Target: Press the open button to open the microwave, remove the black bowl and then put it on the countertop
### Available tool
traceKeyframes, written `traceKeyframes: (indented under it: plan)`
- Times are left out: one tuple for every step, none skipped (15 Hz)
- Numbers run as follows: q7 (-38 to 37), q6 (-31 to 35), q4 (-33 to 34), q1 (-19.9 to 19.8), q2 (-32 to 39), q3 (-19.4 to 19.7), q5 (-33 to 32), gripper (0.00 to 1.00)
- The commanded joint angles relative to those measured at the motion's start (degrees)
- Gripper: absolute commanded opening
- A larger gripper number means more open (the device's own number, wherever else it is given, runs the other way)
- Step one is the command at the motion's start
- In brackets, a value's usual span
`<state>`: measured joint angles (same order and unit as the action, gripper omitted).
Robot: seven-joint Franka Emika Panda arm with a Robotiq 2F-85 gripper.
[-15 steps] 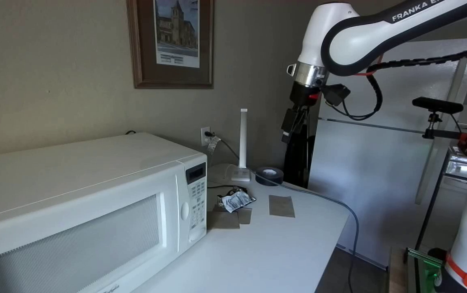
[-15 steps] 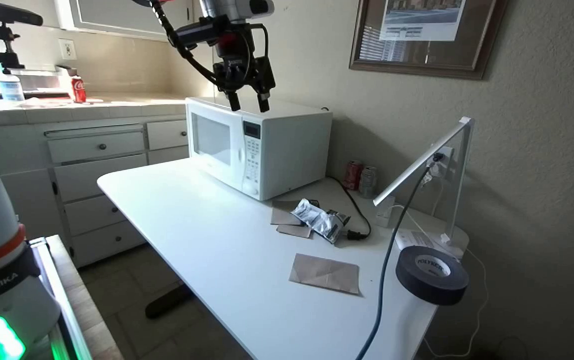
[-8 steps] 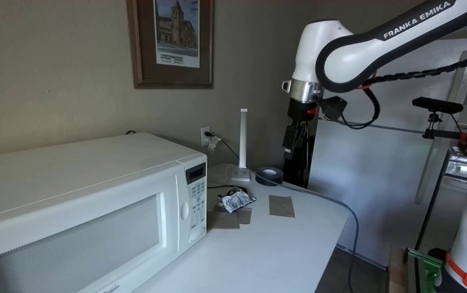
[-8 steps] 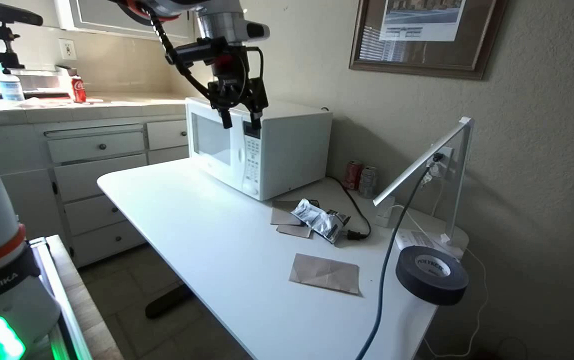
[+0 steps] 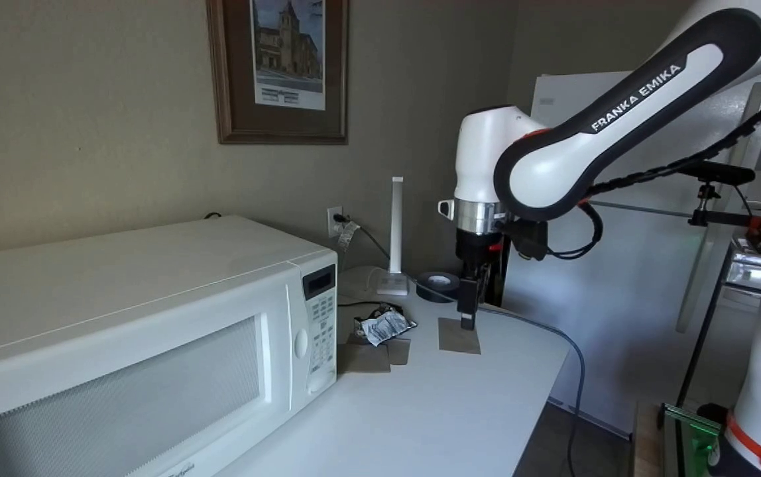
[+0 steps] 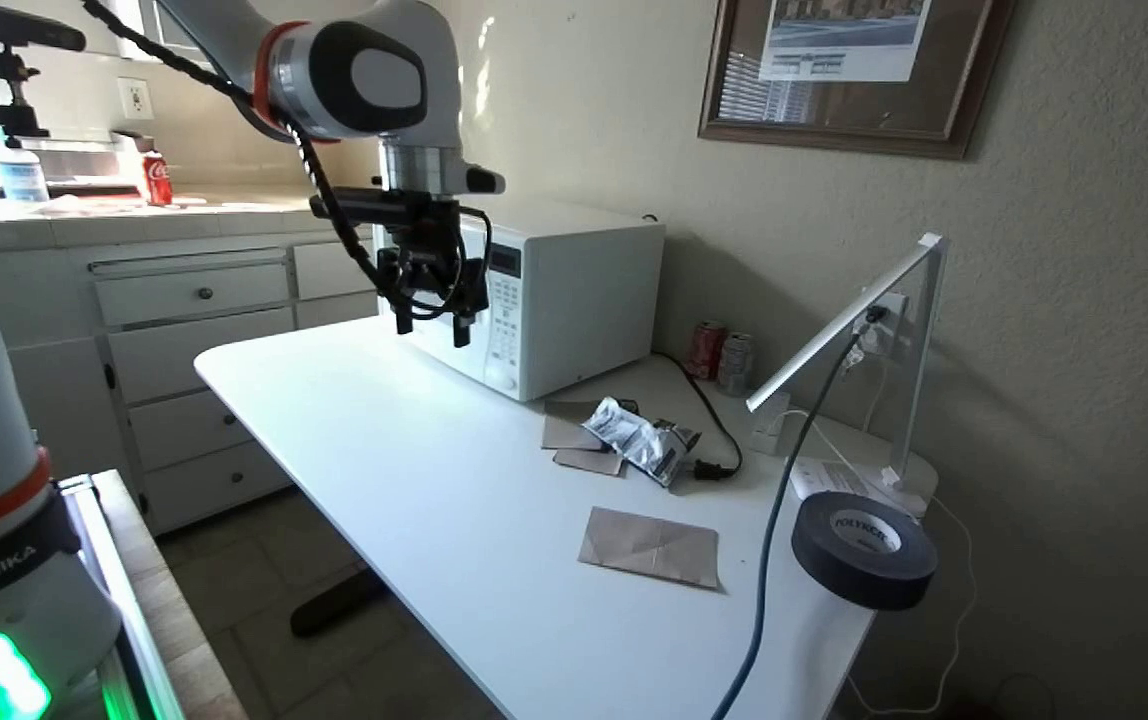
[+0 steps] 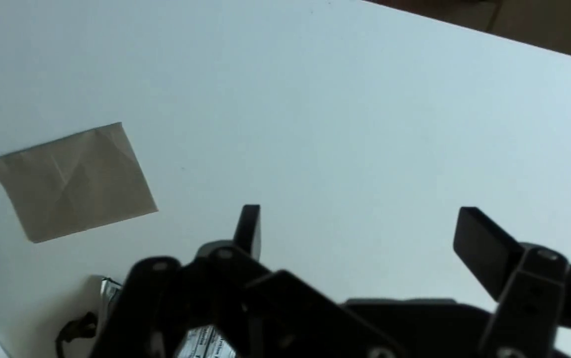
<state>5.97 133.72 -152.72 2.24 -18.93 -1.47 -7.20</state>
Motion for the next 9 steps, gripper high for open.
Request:
traceKeyframes:
  plan:
    - [3.3, 7.5, -2.1, 2.9, 4.2, 0.8, 5.9, 1.00]
    - [3.7, 10.9, -2.6, 3.2, 5.6, 0.7, 7.1, 1.00]
    - [4.7, 14.1, -3.0, 4.1, 6.8, 0.9, 9.6, 1.00]
    - [5.6, 17.5, -3.5, 4.7, 8.3, 0.9, 11.3, 1.00]
    - [6.6, 20.7, -3.7, 5.5, 9.9, 1.0, 13.7, 1.00]
    - [7.8, 23.8, -3.8, 6.2, 11.4, 1.0, 15.7, 1.00]
    - [7.8, 27.4, -4.1, 6.0, 13.0, 0.5, 15.5, 1.00]
    - [9.0, 28.9, -3.8, 6.7, 14.2, 0.7, 17.9, 1.00]
    - [8.2, 31.2, -3.8, 6.1, 15.3, 0.3, 17.1, 1.00]
